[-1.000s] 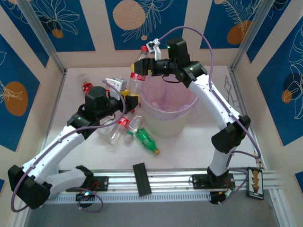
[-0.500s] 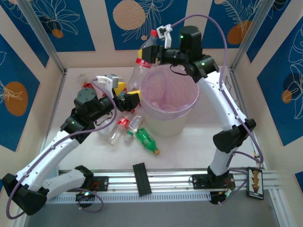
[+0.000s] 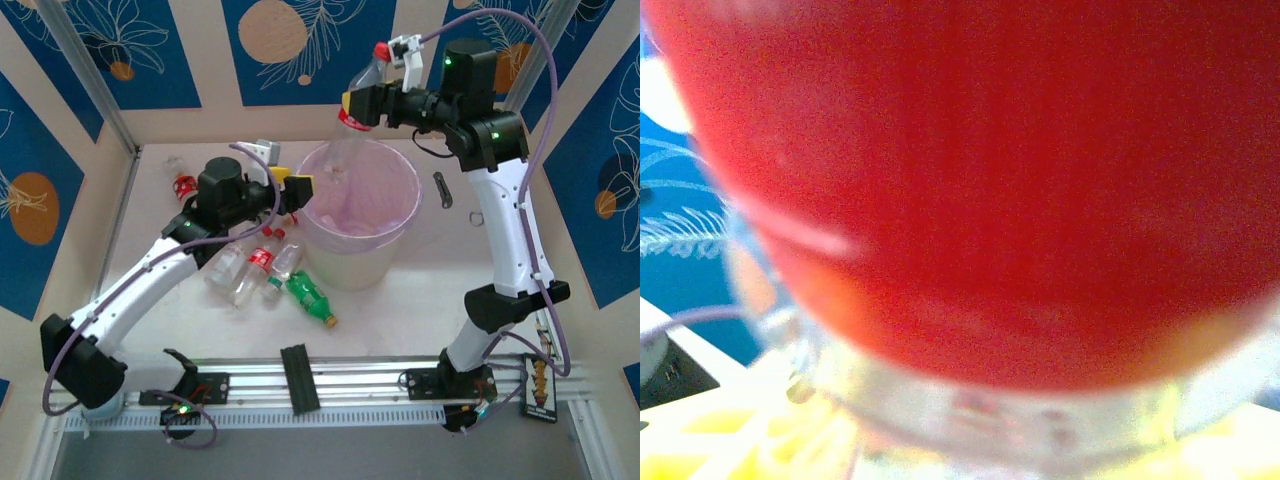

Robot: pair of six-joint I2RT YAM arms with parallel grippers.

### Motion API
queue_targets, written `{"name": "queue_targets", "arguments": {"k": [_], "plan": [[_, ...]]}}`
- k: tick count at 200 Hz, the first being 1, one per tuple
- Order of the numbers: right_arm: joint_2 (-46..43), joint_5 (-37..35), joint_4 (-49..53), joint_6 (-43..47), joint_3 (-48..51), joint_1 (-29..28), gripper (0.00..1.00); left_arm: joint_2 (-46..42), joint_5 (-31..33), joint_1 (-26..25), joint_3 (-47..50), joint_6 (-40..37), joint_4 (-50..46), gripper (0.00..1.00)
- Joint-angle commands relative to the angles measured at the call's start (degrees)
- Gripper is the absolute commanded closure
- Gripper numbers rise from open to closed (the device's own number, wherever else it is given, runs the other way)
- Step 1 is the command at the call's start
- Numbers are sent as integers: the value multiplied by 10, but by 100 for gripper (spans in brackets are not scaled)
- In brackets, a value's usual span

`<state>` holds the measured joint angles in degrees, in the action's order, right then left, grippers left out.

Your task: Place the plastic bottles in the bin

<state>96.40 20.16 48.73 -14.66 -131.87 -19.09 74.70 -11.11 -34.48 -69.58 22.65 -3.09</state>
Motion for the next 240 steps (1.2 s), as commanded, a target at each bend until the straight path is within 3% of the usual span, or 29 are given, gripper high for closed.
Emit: {"name": "queue_targets", "arguments": {"k": [1, 41, 80, 121, 185, 240], "plan": [[5, -30, 97, 83, 24, -1, 36, 31, 33, -12, -51, -12, -53, 33], [22, -72, 152, 144, 59, -26, 38, 62, 37, -17, -64, -15, -63, 46], [40, -105, 161, 169, 115, -51, 39, 61, 47, -18, -56, -10, -66, 53], [52, -112, 142, 174, 187, -67, 40, 53, 67, -18, -42, -14, -80, 53], [46, -95, 32, 181, 330, -87, 40, 57, 67, -18, -35, -8, -72, 53], [69, -104, -20, 176, 388, -101, 37, 61, 70, -18, -32, -6, -68, 54]]}}
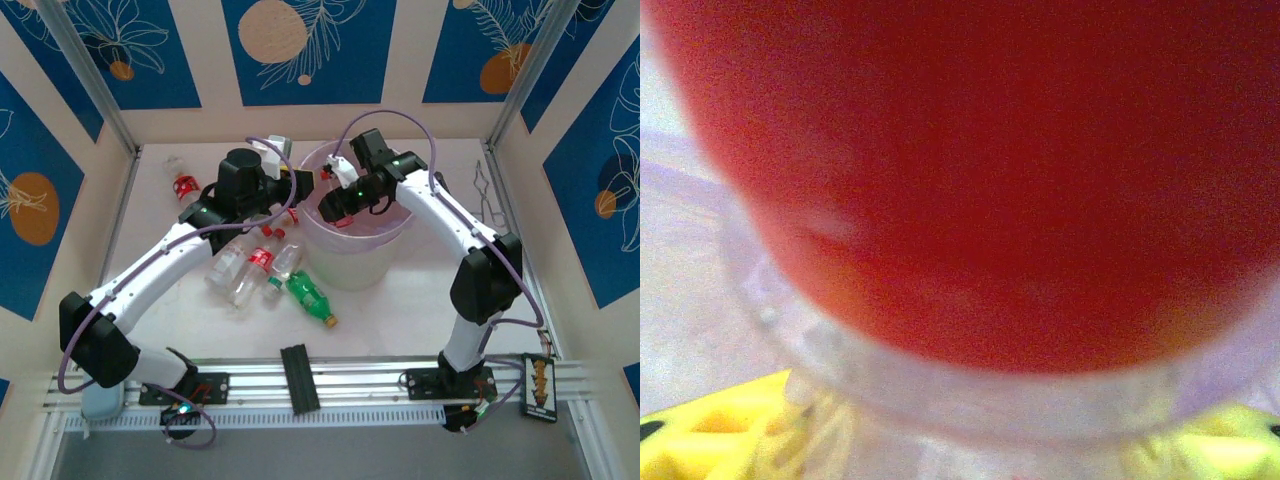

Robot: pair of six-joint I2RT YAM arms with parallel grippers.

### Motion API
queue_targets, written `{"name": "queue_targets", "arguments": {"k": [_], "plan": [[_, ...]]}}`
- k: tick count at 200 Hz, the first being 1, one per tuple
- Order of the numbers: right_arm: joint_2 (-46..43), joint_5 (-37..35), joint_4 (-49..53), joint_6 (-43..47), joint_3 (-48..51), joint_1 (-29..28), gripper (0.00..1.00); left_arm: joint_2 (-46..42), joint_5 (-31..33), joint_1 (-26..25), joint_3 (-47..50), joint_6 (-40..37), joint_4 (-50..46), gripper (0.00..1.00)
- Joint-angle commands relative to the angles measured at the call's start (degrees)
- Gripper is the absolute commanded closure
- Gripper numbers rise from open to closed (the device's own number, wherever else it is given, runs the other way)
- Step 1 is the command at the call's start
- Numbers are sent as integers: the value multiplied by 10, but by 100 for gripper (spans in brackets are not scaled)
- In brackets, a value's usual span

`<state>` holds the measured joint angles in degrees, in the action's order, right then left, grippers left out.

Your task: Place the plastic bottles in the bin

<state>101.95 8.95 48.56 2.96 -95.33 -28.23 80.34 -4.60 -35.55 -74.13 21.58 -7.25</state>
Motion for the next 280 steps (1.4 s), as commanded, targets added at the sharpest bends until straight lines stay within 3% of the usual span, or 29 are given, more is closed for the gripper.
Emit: {"name": "queue_targets", "arguments": {"k": [1, 25, 65, 145, 172, 186, 210, 221, 238, 261, 280], "plan": [[13, 8, -18, -1, 23, -10, 37, 4, 5, -7, 13, 5, -26, 54], [17, 25, -44, -4, 48, -11, 32, 4, 5, -7, 14, 6, -24, 54], [16, 19, -45, -8, 48, -14, 13, 6, 8, -7, 10, 4, -28, 55], [-66, -43, 22, 22, -33, -12, 0, 6, 8, -7, -6, -3, -38, 55], [-102, -34, 6, 18, -36, 3, 1, 7, 7, -7, -16, -8, -45, 52], [-118, -29, -3, 6, -37, 10, 1, 5, 7, -7, -22, -12, -51, 47], [-157, 1, -41, -22, -20, 20, 1, -8, 26, -6, -35, -17, -70, 20], [-184, 34, -75, -42, 0, 29, 1, -23, 55, -3, -38, -17, -78, 12], [-222, 73, -114, -71, 24, 50, 1, -52, 92, 1, -39, -19, -82, 5], [-256, 92, -140, -93, 46, 69, 1, -83, 126, 16, -53, -22, -115, 2], [-268, 90, -149, -104, 56, 80, 1, -100, 132, 69, -52, 0, -147, 0]]}}
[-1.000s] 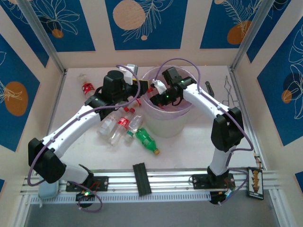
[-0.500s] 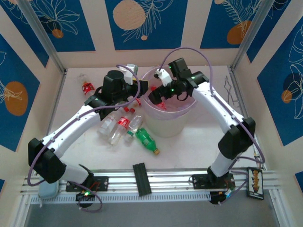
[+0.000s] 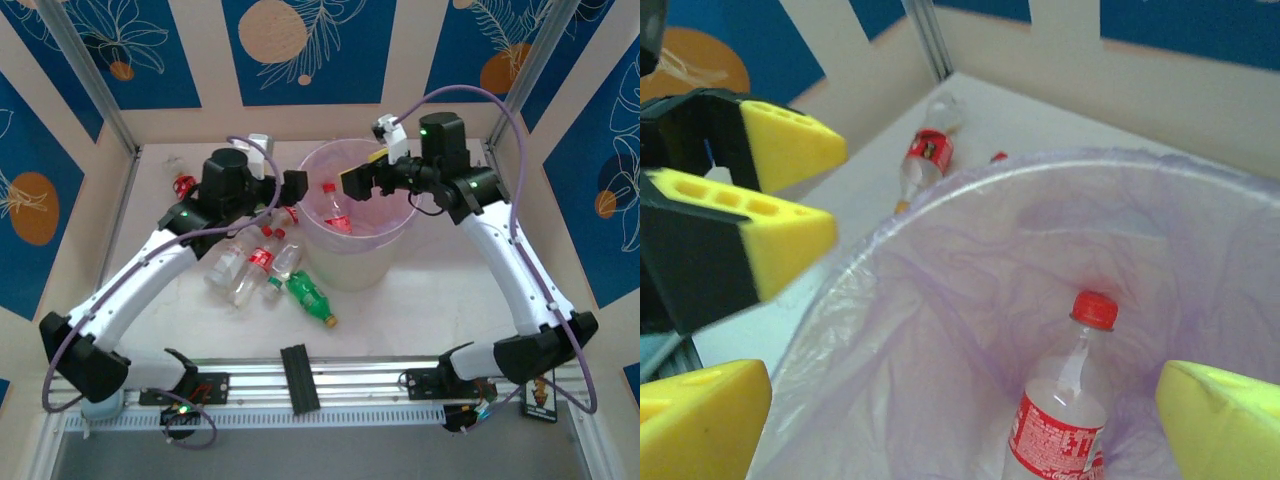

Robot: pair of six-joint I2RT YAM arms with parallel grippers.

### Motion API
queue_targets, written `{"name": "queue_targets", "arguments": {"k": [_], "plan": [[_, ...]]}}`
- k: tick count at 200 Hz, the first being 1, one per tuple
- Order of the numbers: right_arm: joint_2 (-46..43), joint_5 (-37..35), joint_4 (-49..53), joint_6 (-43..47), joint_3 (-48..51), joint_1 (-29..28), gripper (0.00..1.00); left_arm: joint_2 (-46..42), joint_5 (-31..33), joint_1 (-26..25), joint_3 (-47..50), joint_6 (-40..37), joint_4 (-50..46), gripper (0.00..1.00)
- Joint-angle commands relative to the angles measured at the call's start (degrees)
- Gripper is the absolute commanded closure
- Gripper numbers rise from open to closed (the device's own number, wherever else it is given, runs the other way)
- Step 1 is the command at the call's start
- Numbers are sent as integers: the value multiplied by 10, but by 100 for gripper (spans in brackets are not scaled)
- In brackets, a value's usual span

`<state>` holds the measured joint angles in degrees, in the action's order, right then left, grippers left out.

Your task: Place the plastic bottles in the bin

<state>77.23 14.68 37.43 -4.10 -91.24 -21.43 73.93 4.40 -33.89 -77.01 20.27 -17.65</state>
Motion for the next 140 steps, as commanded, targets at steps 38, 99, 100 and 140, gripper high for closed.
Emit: {"name": "queue_targets", "arguments": {"k": [38, 99, 100, 140], "plan": [[-28, 41, -31, -68, 13, 37, 1, -27, -27, 217, 11, 58, -47, 0], [-59, 33, -12, -71, 39, 48, 1, 127, -46, 361, 59, 134, 28, 0], [-59, 33, -12, -71, 39, 49, 1, 131, -47, 361, 59, 135, 28, 0], [-72, 26, 8, -61, 40, 51, 1, 266, -52, 390, 33, 155, 51, 0]]}}
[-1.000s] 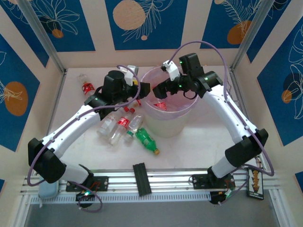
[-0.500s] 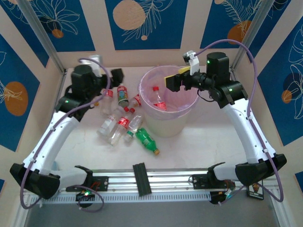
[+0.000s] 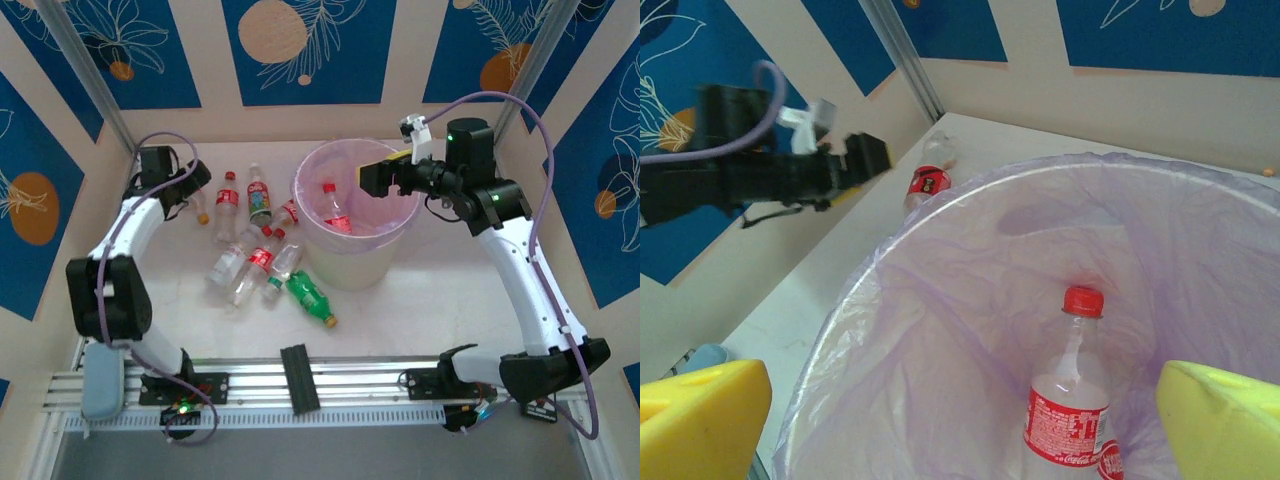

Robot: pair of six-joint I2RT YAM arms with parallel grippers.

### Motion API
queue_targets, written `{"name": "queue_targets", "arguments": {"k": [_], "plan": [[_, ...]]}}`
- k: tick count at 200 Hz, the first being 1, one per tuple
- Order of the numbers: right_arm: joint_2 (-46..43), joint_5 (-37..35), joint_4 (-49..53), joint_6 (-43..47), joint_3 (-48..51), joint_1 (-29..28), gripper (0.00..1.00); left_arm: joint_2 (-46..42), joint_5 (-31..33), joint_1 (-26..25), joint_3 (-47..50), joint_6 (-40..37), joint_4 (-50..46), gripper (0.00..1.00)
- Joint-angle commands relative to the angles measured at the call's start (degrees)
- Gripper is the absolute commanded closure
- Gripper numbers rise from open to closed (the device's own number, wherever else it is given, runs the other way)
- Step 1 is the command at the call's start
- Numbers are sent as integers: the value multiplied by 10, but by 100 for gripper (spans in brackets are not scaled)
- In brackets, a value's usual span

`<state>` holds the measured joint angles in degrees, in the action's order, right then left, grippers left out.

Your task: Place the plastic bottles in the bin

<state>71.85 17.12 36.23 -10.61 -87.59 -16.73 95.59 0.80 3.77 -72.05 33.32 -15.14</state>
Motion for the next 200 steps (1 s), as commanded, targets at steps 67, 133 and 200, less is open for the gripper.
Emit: {"name": "queue_targets", "arguments": {"k": [67, 133, 200], "plan": [[-31, -14, 40, 15, 10, 5, 1, 201, 6, 16, -95, 11, 5, 0], [-36, -21, 52, 25, 14, 5, 0, 258, 20, 18, -133, -6, -4, 2], [-37, -26, 52, 25, 18, 6, 0, 250, 19, 19, -135, -20, -11, 26]]}}
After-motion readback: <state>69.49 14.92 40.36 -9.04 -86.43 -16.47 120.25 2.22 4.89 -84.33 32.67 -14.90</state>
